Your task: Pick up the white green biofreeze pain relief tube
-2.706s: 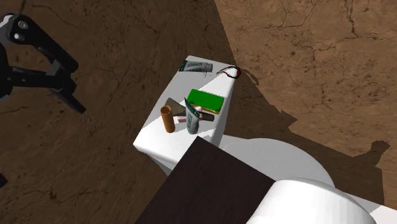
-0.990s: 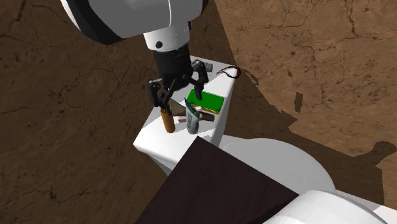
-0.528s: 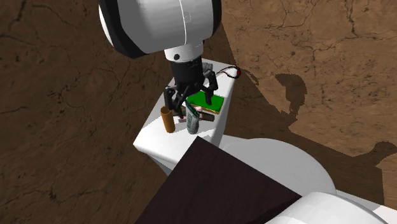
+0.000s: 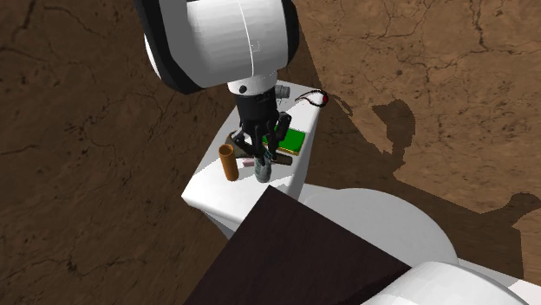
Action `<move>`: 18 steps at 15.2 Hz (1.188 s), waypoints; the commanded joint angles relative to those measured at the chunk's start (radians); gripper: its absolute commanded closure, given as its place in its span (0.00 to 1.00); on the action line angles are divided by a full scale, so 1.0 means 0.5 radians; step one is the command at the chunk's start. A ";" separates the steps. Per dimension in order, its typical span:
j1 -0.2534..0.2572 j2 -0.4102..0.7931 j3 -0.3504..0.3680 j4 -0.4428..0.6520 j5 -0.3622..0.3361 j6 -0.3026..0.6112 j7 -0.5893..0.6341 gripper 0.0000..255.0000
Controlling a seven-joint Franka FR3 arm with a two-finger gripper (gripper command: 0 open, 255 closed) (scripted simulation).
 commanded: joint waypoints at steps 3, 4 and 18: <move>0.000 0.001 0.000 0.000 0.001 0.001 0.000 1.00; 0.000 0.001 0.000 0.000 0.001 0.001 0.000 1.00; -0.004 -0.272 0.013 0.077 -0.104 -0.331 0.079 1.00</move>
